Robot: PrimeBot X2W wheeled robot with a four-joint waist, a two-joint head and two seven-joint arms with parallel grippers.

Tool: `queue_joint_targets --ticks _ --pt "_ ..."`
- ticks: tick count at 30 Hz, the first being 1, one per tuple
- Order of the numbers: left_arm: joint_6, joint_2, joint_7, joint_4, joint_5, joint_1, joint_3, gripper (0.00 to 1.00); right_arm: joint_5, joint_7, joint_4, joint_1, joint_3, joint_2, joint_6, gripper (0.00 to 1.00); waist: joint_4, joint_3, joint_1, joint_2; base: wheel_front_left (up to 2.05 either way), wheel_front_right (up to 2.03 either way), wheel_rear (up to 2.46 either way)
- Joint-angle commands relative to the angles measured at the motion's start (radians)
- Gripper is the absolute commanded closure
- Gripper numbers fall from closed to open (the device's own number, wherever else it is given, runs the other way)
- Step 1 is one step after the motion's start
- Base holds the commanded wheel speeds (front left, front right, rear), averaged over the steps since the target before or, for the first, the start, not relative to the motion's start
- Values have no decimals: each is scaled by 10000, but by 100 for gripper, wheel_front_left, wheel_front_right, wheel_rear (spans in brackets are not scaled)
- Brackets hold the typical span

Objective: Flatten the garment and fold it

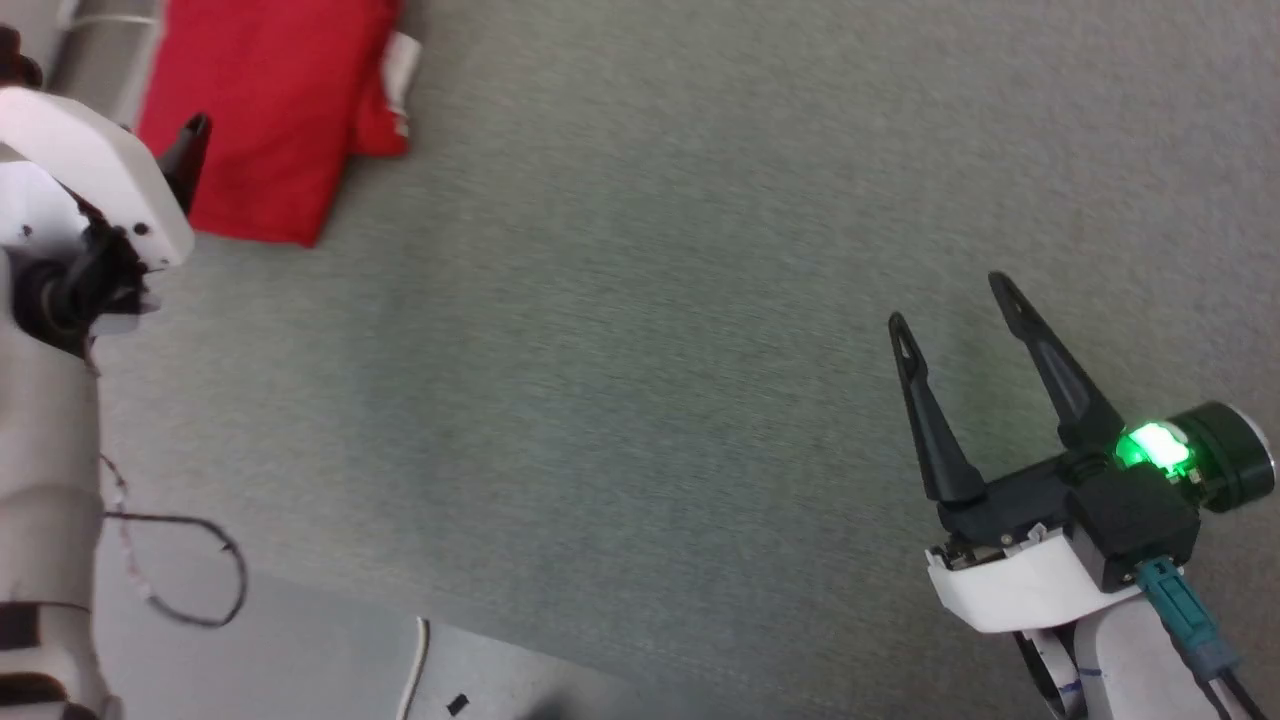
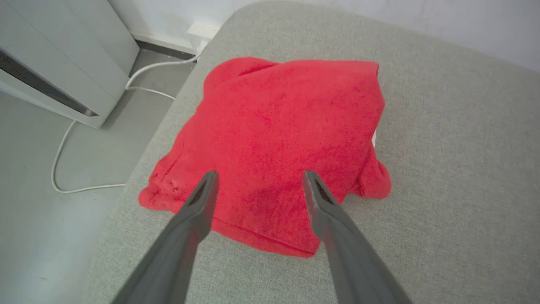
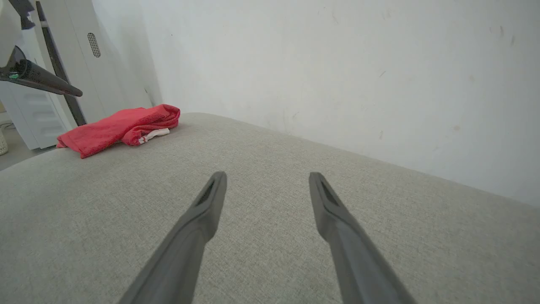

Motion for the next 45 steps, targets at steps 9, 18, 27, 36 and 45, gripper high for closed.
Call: queue_joint_targets --ticks 9,18,27,36,45 --pt "-80 1058 2298 1106 -1903 -573 -1336 0 -124 -47 -257 -446 -53 130 -19 0 -1629 1586 -3 2 0 0 0" --pt "-81 1236 2893 1785 -3130 -478 -1745 100 -122 -47 -125 -535 -239 199 -19 0 -1620 1376 -3 2 0 0 0" --pt "-82 2017 -195 1736 -3056 -970 -1328 100 103 -47 298 -567 -549 269 -19 0 -1724 -230 -3 2 0 0 0" --pt "-77 2720 -3233 1206 -1929 -1726 -1776 100 505 -47 590 -194 -1154 309 -19 0 -2090 -2069 -3 2 0 0 0" --pt "-80 1767 -4398 -1284 -1673 -1993 -3072 100 896 -47 535 70 -1559 312 -19 0 -2680 -2908 -3 2 0 0 0"
